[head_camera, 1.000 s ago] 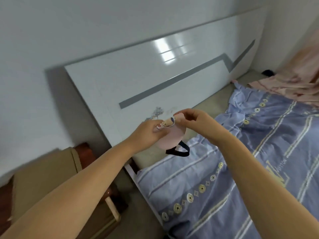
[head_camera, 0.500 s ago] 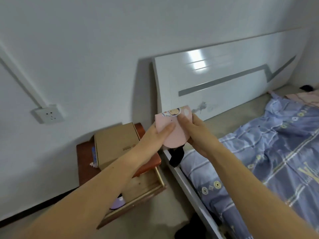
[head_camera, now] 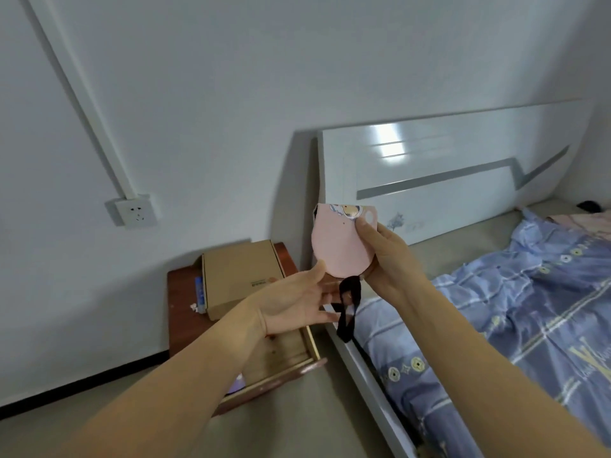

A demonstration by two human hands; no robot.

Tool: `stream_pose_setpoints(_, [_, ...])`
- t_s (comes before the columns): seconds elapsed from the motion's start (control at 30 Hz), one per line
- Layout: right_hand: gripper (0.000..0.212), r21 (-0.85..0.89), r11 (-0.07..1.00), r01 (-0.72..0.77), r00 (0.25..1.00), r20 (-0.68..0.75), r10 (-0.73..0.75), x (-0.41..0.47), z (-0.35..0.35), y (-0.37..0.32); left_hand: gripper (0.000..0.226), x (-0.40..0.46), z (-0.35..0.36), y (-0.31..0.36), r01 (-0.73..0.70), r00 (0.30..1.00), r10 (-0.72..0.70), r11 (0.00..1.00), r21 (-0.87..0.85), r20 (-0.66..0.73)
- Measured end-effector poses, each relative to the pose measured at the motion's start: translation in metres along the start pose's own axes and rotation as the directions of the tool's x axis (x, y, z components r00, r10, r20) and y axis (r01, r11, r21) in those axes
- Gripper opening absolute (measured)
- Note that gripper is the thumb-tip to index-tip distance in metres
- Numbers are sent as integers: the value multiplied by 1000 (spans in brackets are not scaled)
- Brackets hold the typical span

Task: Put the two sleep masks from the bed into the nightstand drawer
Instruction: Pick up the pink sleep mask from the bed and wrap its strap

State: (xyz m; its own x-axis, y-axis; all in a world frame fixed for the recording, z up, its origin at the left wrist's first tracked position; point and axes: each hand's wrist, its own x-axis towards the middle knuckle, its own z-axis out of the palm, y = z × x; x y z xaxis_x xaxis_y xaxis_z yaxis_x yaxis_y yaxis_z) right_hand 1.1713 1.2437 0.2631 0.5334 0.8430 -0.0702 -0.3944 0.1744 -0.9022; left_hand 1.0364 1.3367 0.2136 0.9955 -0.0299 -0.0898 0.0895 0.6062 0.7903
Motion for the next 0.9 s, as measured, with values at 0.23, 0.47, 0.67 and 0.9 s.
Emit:
stream_pose_setpoints(0.23, [21,151,987,-51,997,-42,58,-16,-21,-12,54,19,30,-13,26,1000,-26,999,18,15])
stream_pose_setpoints(0.47, [23,94,995,-44,999,31,41,-19,-34,-10,21,28,52,-13,56,959,-15,989,138,-285])
stream_pose_setpoints(0.67, [25,-467,872,147,932,-230,-280,-8,-64,-7,28,18,45,-4,-259,855,36,894,-365,-517])
stream_pose_setpoints(0.9, [16,-653,721,232,883,-169,-437,-7,-69,0,11,14,77,-8,3,1000,0,991,-132,24])
